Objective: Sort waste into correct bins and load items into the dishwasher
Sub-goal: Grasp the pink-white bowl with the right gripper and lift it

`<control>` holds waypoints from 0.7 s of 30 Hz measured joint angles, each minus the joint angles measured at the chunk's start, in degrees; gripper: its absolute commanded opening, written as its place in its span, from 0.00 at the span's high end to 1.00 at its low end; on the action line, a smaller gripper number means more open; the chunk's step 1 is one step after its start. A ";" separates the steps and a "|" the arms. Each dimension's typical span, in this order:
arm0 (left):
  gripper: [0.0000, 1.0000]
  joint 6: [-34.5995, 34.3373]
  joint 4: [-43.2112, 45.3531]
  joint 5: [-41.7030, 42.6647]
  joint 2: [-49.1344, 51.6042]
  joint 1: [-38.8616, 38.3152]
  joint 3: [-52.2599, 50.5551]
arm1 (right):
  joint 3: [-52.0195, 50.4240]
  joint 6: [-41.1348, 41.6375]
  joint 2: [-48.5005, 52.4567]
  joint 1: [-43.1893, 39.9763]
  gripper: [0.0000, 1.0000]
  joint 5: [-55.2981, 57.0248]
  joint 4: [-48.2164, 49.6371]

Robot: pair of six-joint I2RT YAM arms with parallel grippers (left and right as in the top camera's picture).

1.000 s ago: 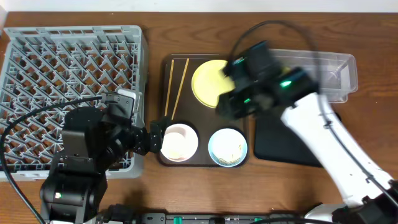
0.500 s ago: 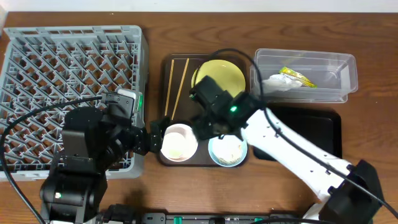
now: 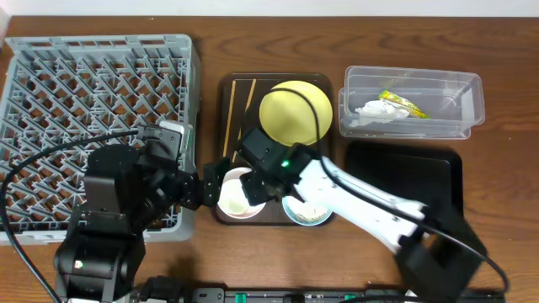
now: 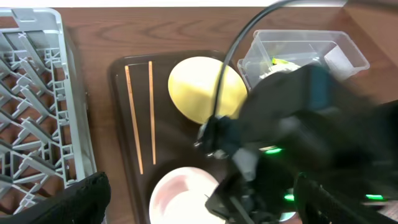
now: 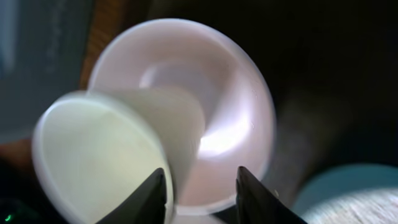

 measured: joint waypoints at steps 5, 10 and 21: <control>0.06 0.00 -2.19 0.02 0.00 0.00 0.00 | -0.26 0.26 2.45 -0.13 0.99 -1.25 2.03; 0.06 0.00 -3.89 0.00 0.00 0.00 0.00 | -0.26 0.20 2.21 -2.89 0.99 -2.34 -0.87; 0.06 -0.39 -2.38 0.11 0.00 0.00 0.00 | -0.35 -14.91 -14.91 -16.41 0.99 -13.42 -2.84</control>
